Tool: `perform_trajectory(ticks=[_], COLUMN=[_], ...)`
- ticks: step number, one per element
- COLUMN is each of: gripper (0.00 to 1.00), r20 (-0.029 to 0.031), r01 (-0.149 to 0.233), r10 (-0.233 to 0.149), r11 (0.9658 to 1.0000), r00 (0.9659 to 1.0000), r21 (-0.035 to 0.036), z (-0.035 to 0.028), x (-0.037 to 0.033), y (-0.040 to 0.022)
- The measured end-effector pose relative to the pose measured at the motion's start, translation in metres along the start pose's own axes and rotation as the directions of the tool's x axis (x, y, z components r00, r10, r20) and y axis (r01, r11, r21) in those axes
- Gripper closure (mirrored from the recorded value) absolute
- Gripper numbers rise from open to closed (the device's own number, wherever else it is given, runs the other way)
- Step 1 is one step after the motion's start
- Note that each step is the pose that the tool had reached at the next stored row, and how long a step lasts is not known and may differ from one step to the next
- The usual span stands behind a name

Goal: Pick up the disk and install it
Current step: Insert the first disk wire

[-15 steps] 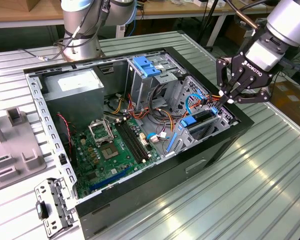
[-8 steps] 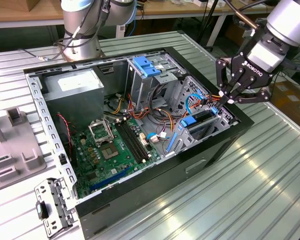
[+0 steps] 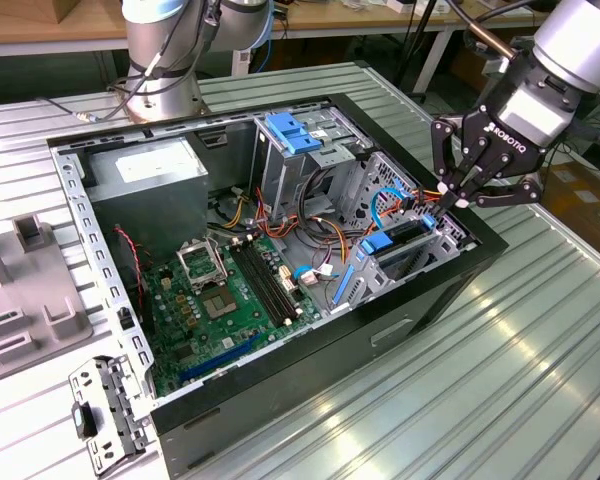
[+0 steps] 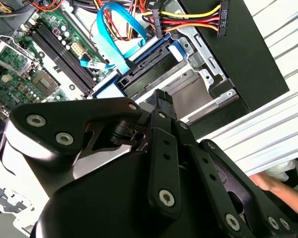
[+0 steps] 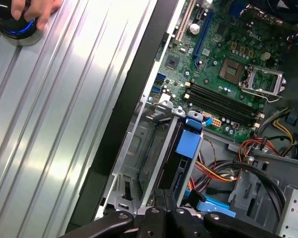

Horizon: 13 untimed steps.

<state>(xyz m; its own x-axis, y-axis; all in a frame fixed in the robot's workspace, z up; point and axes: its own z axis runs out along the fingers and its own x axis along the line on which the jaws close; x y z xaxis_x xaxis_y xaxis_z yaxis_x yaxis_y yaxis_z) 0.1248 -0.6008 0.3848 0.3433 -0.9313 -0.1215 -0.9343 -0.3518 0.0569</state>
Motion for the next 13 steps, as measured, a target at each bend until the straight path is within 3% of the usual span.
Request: perform_trajectory(ticks=[13], gripper=[0.89], r20=[-0.0026], r01=[0.047], r10=[-0.047], r11=[0.9989], r00=[0.9989], r21=[-0.0059], z=[0.0], x=[0.0], y=[0.0])
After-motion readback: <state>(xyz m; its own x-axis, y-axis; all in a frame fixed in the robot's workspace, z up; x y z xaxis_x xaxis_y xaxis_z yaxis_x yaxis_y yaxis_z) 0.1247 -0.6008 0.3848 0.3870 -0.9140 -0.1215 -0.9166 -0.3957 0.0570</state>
